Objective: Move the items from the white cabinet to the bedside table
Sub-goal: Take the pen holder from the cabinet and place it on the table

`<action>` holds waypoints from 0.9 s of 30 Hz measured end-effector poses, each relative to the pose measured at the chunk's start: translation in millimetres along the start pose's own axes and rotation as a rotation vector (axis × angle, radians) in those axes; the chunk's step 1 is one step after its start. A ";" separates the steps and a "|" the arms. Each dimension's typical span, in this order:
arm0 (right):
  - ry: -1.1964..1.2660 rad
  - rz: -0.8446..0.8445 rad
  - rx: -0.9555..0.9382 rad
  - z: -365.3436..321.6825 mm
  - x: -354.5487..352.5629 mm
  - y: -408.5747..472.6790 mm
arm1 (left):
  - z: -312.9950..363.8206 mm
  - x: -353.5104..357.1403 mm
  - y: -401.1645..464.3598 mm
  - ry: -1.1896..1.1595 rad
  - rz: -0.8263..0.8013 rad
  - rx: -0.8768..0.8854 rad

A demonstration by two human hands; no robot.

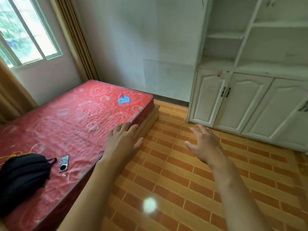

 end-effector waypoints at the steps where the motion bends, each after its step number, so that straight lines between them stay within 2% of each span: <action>1: 0.006 0.014 0.014 12.4 -10.5 4.8 | 15.8 -0.3 10.9 -0.012 0.004 0.024; 9: 0.002 0.110 0.088 120.9 -95.6 61.7 | 150.8 -0.5 105.2 -0.056 0.039 0.157; 15: -0.006 0.154 0.106 203.3 -137.3 122.3 | 235.5 20.8 179.1 -0.084 0.071 0.171; 27: -0.083 0.174 0.093 316.8 -205.6 233.6 | 357.4 61.9 307.5 -0.125 0.068 0.243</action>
Point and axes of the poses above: each hand's wrist, its own y-axis towards the middle knuckle, its own x-axis out of the palm, z = x × y, the point moved 8 cm from there along y, towards the middle knuckle, and after that the axes turned 10 degrees about z, right-handed, at the moved point
